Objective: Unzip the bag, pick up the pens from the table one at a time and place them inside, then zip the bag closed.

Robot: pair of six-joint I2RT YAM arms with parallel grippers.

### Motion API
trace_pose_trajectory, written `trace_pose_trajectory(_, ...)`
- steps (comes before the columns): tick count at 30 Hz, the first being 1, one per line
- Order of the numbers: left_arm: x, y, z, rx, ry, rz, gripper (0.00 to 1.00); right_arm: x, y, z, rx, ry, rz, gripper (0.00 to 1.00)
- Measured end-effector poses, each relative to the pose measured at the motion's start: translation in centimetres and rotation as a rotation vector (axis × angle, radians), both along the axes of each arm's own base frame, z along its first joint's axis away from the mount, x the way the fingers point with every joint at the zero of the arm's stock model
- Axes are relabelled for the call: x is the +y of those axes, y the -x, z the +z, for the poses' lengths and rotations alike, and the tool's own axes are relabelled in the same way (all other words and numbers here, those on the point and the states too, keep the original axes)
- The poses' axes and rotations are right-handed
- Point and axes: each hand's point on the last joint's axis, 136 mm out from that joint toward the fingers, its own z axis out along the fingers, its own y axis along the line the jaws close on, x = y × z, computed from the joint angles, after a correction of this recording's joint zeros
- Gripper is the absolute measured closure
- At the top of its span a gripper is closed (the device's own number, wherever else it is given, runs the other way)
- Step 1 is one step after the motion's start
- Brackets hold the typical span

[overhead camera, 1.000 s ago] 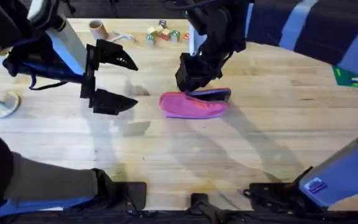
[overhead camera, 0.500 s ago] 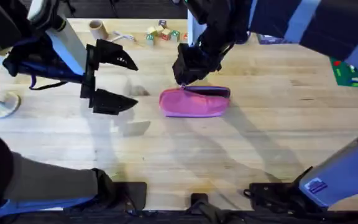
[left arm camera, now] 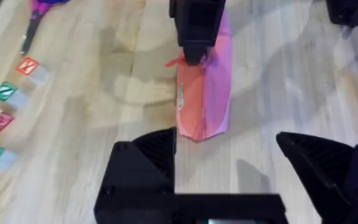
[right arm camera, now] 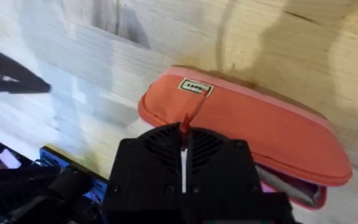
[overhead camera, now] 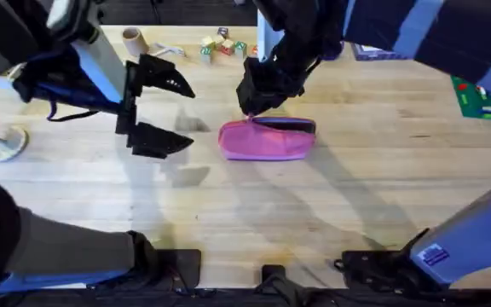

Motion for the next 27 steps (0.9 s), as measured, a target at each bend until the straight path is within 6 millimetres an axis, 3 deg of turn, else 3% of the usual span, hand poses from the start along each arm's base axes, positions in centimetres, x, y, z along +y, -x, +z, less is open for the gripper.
trace_pose_trajectory(12,-2.4,-1.2,-3.8,0.106,0.065,-0.082,0.006,0.0,-0.1,0.0,-0.002,-0.002,0.0,0.969)
trace_pose_trajectory(16,-3.7,-1.7,-4.8,0.111,0.096,-0.114,0.006,0.1,-0.1,0.1,-0.006,-0.004,0.0,0.969)
trace_pose_trajectory(17,-5.0,-1.9,-5.7,0.102,0.103,-0.155,0.006,0.1,-0.2,0.1,-0.008,-0.006,0.0,0.968)
trace_pose_trajectory(27,-7.7,-1.8,-7.1,0.08,0.11,-0.245,0.005,0.2,-0.3,0.1,-0.013,-0.009,0.0,0.968)
